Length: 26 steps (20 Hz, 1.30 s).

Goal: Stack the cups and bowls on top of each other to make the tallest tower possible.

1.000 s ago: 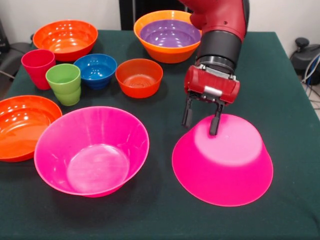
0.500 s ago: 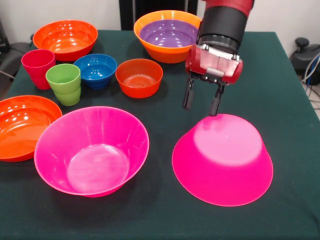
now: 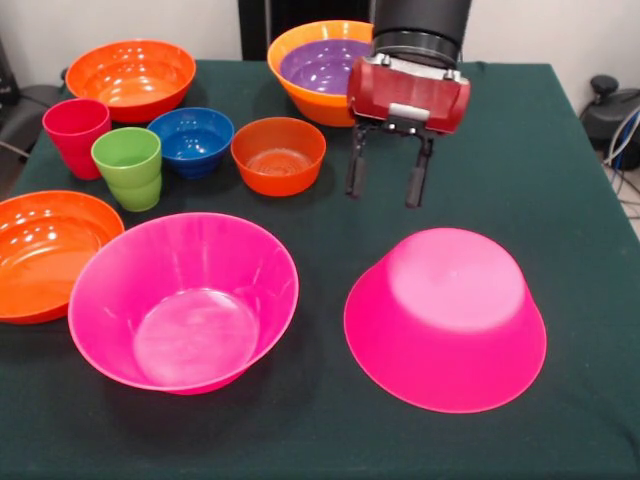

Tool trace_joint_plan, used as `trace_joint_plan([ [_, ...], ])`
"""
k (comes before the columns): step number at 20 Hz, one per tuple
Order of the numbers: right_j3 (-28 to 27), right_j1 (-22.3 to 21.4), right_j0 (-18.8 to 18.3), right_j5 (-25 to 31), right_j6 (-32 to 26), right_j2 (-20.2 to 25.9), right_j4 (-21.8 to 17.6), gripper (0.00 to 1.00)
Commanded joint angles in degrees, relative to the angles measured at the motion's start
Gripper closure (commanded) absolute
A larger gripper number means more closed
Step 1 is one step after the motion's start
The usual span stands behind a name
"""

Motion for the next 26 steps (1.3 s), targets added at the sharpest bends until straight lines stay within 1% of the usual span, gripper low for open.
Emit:
trace_joint_plan([
  [1, 6.7, -2.5, -5.8, 13.2, 1.8, 15.9, -6.5, 0.00],
  [3, 8.5, -3.1, -8.1, 16.1, 0.6, 17.0, -6.7, 0.00],
  [4, 9.1, -3.2, -8.6, 16.2, 0.4, 17.1, -7.0, 0.00],
  [6, 10.6, -3.8, -10.8, 18.5, -0.7, 18.3, -7.3, 0.00],
  [9, 13.1, -4.8, -12.9, 22.0, -1.6, 18.7, -6.9, 0.00],
  [13, 16.5, -5.7, -15.2, 24.9, -1.3, 19.3, -6.1, 0.00],
  [16, 18.3, -5.4, -15.2, 25.4, 0.5, 19.6, -4.7, 0.00],
  [17, 19.3, -5.5, -15.7, 25.7, 1.0, 20.0, -4.4, 0.00],
  [20, 20.3, -5.4, -14.7, 25.8, 2.8, 20.2, -2.9, 0.00],
  [21, 21.0, -5.5, -15.0, 25.7, 3.3, 20.6, -2.4, 0.00],
  [22, 20.4, -5.2, -14.3, 26.5, 3.7, 20.8, -1.5, 0.00],
  [26, 20.1, -3.5, -13.5, 24.0, 5.4, 20.8, -0.8, 0.00],
])
